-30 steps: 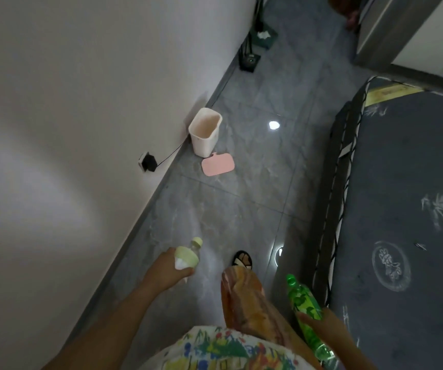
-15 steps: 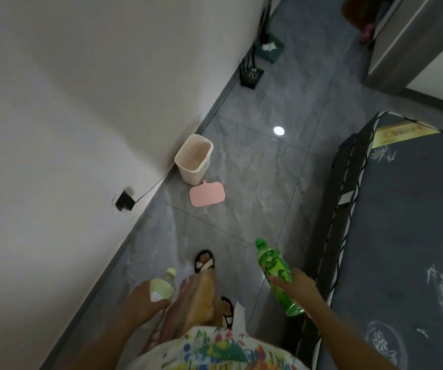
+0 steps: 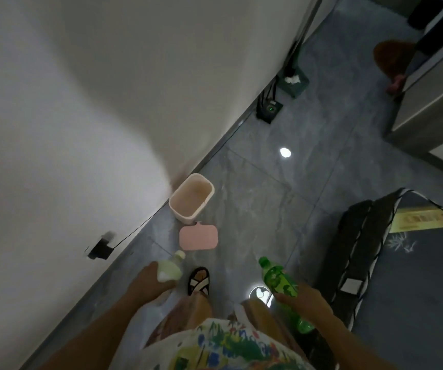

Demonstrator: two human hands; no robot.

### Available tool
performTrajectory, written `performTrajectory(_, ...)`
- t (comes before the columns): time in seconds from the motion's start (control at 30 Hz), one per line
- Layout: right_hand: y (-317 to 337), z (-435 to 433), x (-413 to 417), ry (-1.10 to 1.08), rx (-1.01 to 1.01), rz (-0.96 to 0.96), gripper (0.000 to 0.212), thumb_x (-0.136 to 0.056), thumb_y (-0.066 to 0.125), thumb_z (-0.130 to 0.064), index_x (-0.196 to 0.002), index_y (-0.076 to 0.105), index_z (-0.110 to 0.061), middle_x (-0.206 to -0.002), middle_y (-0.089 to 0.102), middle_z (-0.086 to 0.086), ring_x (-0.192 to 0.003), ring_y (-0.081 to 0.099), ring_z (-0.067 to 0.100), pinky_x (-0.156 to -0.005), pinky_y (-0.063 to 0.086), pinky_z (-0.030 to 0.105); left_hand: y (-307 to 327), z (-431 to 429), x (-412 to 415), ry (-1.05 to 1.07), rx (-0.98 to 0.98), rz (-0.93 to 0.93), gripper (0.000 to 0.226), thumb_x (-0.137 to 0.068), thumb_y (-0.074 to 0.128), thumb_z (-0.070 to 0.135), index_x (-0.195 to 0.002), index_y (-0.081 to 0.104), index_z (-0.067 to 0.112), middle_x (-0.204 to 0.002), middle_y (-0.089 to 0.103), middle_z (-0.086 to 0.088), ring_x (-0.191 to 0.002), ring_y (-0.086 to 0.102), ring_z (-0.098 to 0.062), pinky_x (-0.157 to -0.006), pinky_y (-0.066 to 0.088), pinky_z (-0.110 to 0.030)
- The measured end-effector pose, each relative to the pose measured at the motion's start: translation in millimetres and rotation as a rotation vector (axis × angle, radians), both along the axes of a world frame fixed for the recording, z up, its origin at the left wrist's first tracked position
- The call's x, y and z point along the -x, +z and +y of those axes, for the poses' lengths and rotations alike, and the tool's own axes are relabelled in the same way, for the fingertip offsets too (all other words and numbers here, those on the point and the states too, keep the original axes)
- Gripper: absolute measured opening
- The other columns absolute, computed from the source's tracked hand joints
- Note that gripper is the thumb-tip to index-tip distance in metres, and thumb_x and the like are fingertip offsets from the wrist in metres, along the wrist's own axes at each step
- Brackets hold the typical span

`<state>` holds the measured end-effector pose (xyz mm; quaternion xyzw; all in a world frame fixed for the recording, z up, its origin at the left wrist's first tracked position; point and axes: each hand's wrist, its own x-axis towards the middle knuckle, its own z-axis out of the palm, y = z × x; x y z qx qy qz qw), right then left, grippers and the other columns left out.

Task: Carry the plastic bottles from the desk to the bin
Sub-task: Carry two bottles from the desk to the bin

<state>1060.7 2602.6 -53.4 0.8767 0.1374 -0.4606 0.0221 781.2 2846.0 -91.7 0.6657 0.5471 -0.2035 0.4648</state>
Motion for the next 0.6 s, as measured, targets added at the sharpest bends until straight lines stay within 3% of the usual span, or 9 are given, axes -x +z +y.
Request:
performTrajectory(0.07, 3.0, 19.0, -31.6, -0.003, 0.024, -0.010, 0.080, -0.068, 0.065, -0.068, -0.126, 0.050, -0.015, -0.121, 0.062, 0.010, -0.098, 0.061, 0.024, -0.082, 0.048, 0.031, 5.2, 25.5, -34.4, 0.015, -0.010, -0.056, 0.063, -0.072, 0.076, 0.041, -0.123, 0.053, 0.012, -0.119, 0.063, -0.008, -0.109, 0.062, -0.025, -0.090, 0.048, -0.030)
performTrajectory(0.13, 2.4, 39.3, -63.2, 0.002, 0.040, -0.006, 0.082, -0.067, 0.065, -0.068, -0.128, 0.049, -0.015, -0.126, 0.060, 0.011, -0.109, 0.061, 0.027, -0.089, 0.048, 0.033, 4.1, 45.3, -67.7, 0.008, -0.013, -0.127, 0.061, -0.071, 0.079, 0.037, -0.121, 0.055, 0.011, -0.118, 0.065, -0.008, -0.107, 0.063, -0.024, -0.092, 0.050, -0.033)
performTrajectory(0.2, -1.6, 63.0, -97.9, 0.040, 0.040, 0.000, 0.081, -0.068, 0.066, -0.065, -0.127, 0.050, -0.012, -0.126, 0.060, 0.012, -0.112, 0.060, 0.028, -0.093, 0.049, 0.034, 2.5, 59.1, -99.5, 0.044, -0.042, -0.177, 0.053, -0.069, 0.081, 0.033, -0.113, 0.059, 0.015, -0.104, 0.066, -0.001, -0.095, 0.064, -0.019, -0.080, 0.051, -0.026)
performTrajectory(0.3, -7.6, 105.1, -148.3, 0.111, 0.049, 0.005, 0.077, -0.071, 0.065, -0.062, -0.126, 0.049, -0.010, -0.125, 0.059, 0.013, -0.110, 0.059, 0.028, -0.093, 0.048, 0.035, -4.2, 69.4, -136.2, 0.145, -0.092, -0.240, 0.038, -0.068, 0.082, 0.032, -0.096, 0.056, 0.034, -0.080, 0.054, 0.021, -0.081, 0.058, -0.009, -0.057, 0.035, -0.004)
performTrajectory(0.37, -11.7, 138.3, -181.3, 0.205, 0.048, 0.009, 0.078, -0.072, 0.062, -0.064, -0.125, 0.045, -0.010, -0.126, 0.057, 0.014, -0.111, 0.058, 0.029, -0.092, 0.047, 0.035, -13.2, 71.4, -156.0, 0.227, -0.074, -0.230, 0.047, -0.069, 0.080, 0.036, -0.108, 0.054, 0.030, -0.088, 0.056, 0.016, -0.083, 0.056, -0.010, -0.058, 0.034, -0.007)
performTrajectory(0.43, -19.5, 174.2, -215.1, 0.289, 0.009, 0.024, 0.079, -0.073, 0.062, -0.064, -0.125, 0.042, -0.008, -0.127, 0.056, 0.015, -0.112, 0.057, 0.030, -0.093, 0.048, 0.037, -22.6, 71.5, -175.8, 0.326, -0.047, -0.165, 0.064, -0.070, 0.077, 0.042, -0.123, 0.050, 0.021, -0.109, 0.061, 0.000, -0.090, 0.054, -0.012, -0.065, 0.038, -0.018)
performTrajectory(0.53, -29.3, 225.4, -257.7, 0.378, -0.036, 0.110, 0.087, -0.074, 0.064, -0.060, -0.134, 0.033, -0.005, -0.132, 0.052, 0.015, -0.115, 0.055, 0.030, -0.095, 0.047, 0.037, -33.1, 64.6, -204.4, 0.521, -0.020, -0.053, 0.069, -0.074, 0.074, 0.047, -0.128, 0.048, 0.014, -0.125, 0.059, -0.010, -0.106, 0.056, -0.022, -0.082, 0.041, -0.028)
performTrajectory(0.6, -32.9, 256.0, -277.0, 0.445, -0.063, 0.173, 0.090, -0.073, 0.069, -0.056, -0.137, 0.030, -0.005, -0.134, 0.050, 0.015, -0.118, 0.053, 0.029, -0.097, 0.047, 0.038, -34.0, 57.8, -224.4, 0.681, -0.022, -0.047, 0.064, -0.076, 0.074, 0.044, -0.126, 0.050, 0.012, -0.124, 0.061, -0.012, -0.102, 0.057, -0.022, -0.083, 0.043, -0.030)
